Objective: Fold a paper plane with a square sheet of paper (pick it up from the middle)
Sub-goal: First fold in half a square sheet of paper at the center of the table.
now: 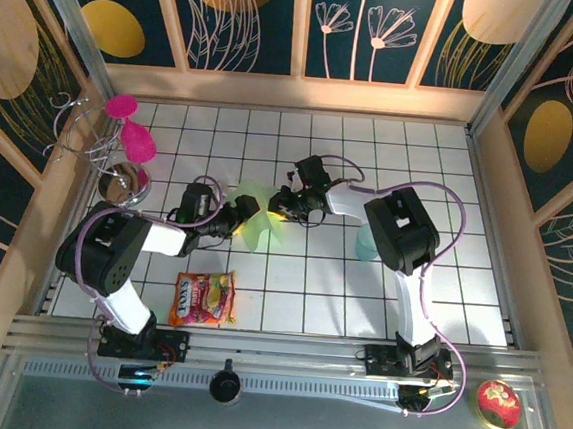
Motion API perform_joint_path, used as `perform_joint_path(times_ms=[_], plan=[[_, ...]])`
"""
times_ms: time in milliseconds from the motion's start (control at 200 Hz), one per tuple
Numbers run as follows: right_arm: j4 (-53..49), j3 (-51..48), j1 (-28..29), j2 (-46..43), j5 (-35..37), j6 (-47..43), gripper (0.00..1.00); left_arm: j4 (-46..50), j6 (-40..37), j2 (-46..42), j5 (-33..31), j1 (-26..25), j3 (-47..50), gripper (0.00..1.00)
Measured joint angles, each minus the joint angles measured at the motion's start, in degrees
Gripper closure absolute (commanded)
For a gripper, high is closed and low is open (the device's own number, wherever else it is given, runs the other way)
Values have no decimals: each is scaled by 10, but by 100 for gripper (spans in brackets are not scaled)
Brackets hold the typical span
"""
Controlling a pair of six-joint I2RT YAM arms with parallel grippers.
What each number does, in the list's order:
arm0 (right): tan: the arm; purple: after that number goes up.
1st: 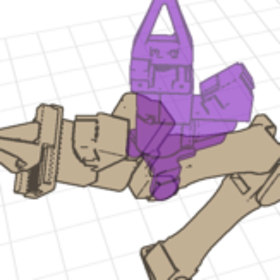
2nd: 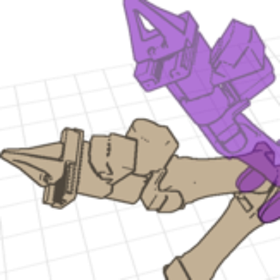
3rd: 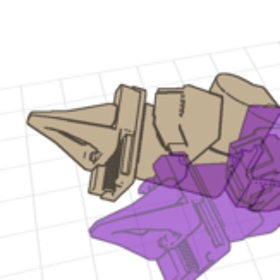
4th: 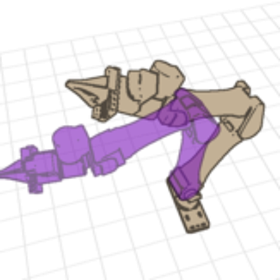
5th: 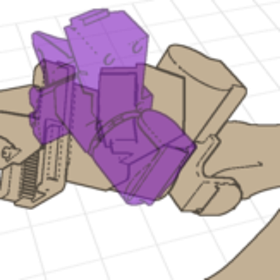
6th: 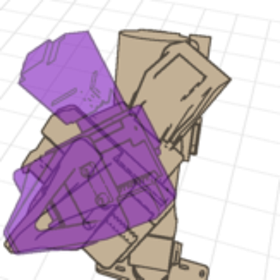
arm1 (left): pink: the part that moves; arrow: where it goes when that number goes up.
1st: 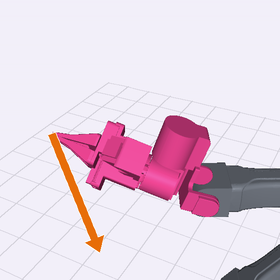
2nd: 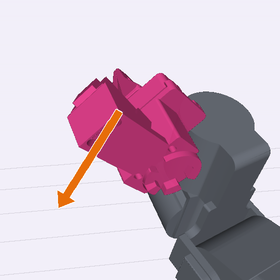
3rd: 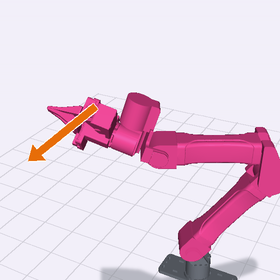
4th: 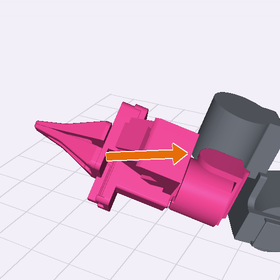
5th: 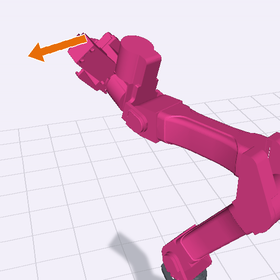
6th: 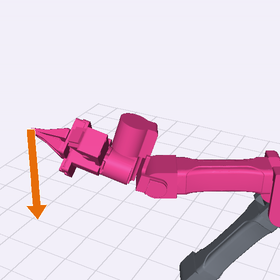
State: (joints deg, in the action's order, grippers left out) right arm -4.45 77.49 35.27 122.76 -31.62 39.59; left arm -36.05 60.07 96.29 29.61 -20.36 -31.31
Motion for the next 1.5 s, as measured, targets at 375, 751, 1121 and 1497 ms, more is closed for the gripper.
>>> perform_joint_path(times_ms=[375,751,1121,1497], plan=[[37,-14,7,0,-48,13,79,124,-39,1,-12,-3,-52,25],[54,-38,-3,-9,-57,17,77,170,-63,9,-41,-3,-60,63],[134,-156,-101,-186,-27,21,46,165,-84,-108,-35,-3,-60,73],[281,-186,-102,-214,-144,40,19,-5,11,-151,94,-3,-73,75]])
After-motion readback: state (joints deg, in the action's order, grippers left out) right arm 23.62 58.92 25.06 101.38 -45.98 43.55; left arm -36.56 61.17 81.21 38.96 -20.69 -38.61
